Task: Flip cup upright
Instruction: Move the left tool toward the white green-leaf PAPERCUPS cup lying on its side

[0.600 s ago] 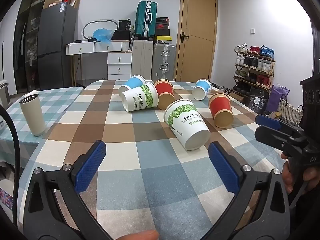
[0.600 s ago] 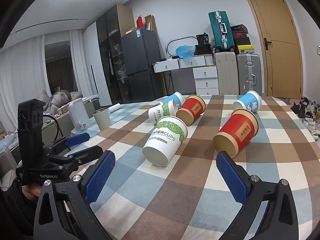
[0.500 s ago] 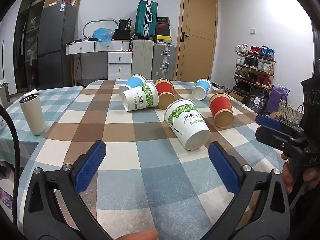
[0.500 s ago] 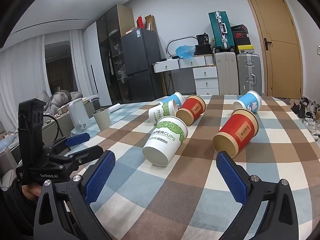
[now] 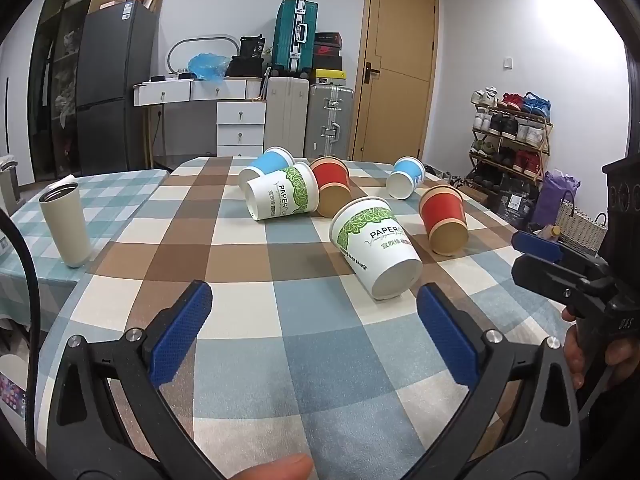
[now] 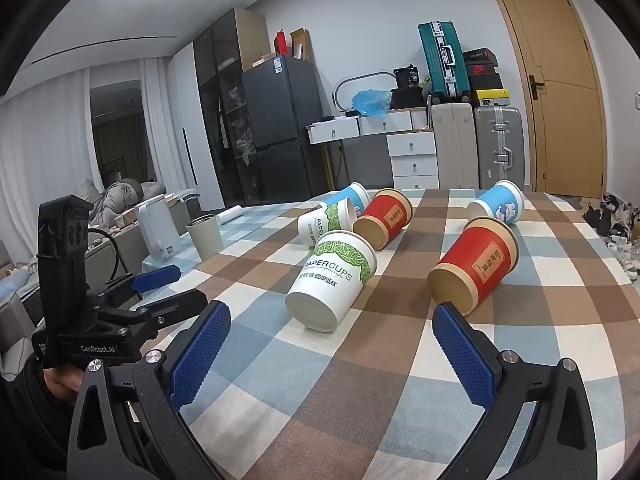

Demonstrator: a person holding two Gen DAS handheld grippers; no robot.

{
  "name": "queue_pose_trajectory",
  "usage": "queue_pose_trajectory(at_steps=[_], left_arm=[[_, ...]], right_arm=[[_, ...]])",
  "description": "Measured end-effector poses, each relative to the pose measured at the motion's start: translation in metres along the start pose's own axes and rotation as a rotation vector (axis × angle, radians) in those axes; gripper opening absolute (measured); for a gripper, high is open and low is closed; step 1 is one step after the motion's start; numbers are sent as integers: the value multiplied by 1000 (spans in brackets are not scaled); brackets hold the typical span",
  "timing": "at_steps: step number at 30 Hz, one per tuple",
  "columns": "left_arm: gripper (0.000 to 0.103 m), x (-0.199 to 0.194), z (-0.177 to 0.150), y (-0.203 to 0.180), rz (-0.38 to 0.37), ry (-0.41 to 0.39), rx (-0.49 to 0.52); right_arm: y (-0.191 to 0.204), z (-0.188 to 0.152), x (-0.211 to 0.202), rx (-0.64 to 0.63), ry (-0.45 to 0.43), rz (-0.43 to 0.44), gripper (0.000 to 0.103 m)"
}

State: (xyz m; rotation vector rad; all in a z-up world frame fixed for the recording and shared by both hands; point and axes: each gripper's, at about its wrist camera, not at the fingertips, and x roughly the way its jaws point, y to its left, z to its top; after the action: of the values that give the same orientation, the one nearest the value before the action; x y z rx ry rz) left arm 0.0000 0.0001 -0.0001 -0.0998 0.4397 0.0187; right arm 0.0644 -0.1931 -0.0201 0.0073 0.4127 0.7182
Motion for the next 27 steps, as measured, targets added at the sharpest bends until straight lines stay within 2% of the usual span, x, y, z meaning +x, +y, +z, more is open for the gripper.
queue_pose_trajectory(at_steps=[27], left_arm=[[102,2,-2,-1,-6,11,-4]], right_arm=[[0,-2,2,-3,1,-3,103]])
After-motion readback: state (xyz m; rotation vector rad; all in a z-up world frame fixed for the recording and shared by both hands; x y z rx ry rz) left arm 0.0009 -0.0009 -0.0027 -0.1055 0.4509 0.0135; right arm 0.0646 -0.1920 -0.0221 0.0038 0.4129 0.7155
